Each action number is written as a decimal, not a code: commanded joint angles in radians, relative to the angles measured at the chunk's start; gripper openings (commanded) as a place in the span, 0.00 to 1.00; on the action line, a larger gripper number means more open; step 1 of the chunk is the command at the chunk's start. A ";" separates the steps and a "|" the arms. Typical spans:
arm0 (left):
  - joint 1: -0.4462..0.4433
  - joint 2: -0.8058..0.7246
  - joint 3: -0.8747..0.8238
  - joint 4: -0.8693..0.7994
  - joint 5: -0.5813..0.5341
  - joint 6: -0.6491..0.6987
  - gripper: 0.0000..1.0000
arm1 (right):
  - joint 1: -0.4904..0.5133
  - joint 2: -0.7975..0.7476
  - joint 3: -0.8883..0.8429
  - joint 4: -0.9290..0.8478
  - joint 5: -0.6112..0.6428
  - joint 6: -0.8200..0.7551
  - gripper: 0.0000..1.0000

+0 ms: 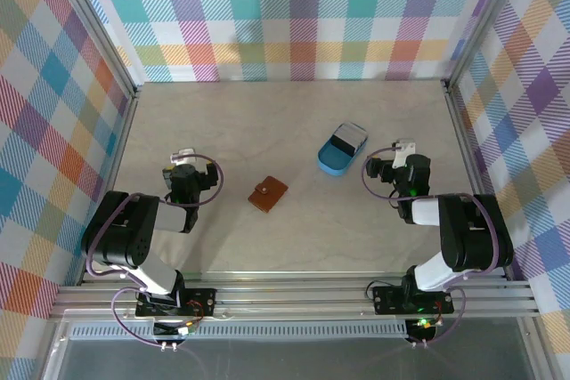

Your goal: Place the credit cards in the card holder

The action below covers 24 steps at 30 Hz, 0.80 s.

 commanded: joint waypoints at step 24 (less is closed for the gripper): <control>0.010 0.002 0.013 0.038 -0.014 -0.008 1.00 | -0.015 0.009 0.005 0.012 -0.037 -0.005 0.99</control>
